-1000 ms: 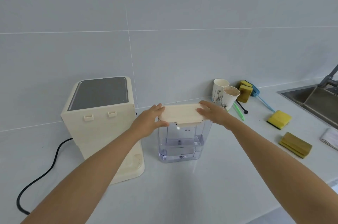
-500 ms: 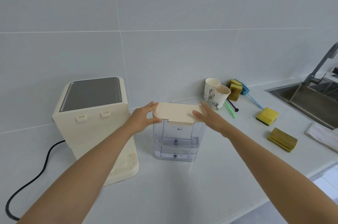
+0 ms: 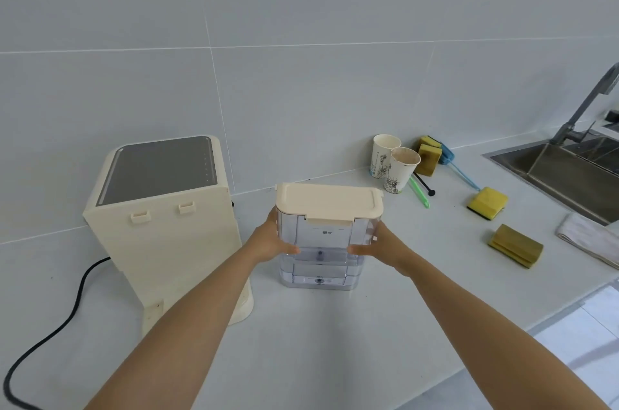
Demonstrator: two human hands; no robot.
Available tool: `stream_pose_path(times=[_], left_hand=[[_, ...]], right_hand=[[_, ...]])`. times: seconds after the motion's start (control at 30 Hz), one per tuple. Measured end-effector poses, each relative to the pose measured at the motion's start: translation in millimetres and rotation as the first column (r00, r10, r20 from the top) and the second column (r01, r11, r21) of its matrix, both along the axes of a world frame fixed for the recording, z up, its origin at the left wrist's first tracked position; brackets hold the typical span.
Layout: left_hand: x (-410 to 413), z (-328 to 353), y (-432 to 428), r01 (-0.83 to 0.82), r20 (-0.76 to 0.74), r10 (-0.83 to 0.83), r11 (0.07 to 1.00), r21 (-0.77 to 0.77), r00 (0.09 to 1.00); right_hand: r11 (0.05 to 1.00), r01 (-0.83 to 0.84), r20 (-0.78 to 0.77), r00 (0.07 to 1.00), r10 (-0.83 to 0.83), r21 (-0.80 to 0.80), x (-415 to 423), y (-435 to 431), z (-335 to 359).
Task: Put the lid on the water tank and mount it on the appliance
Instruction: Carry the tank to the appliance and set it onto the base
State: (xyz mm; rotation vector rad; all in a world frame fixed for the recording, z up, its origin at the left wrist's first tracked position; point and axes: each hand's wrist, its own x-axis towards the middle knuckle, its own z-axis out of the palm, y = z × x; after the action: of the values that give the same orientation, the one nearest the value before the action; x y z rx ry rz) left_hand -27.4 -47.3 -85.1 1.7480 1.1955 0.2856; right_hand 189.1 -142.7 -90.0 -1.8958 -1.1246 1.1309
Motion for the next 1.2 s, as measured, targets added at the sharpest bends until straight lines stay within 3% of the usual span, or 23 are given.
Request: stream_pose_path(times=[0.13, 0.43, 0.77, 1.2], left_hand=[[5.0, -4.5, 2.5, -0.023, -0.039, 0.023, 1.000, -0.002, 0.999], [4.3, -7.0, 5.2, 0.005, -0.030, -0.005, 1.000, 0.017, 1.000], [-7.7, -5.2, -8.9, -0.052, 0.048, 0.052, 0.999, 0.015, 0.998], [-105.4, 33.6, -58.4, -0.330, 0.158, 0.327, 0.944, -0.007, 0.932]], right_hand=[[0.997, 0.007, 0.054, 0.999, -0.003, -0.074, 6.1, 6.8, -12.7], [0.996, 0.036, 0.137, 0.990, -0.025, -0.078, -1.0, 7.9, -13.5], [0.998, 0.022, 0.113, 0.993, -0.016, -0.056, -12.2, -2.7, -3.1], [0.963, -0.265, 0.101, 0.961, 0.258, 0.056, -79.2, 13.3, 38.2]])
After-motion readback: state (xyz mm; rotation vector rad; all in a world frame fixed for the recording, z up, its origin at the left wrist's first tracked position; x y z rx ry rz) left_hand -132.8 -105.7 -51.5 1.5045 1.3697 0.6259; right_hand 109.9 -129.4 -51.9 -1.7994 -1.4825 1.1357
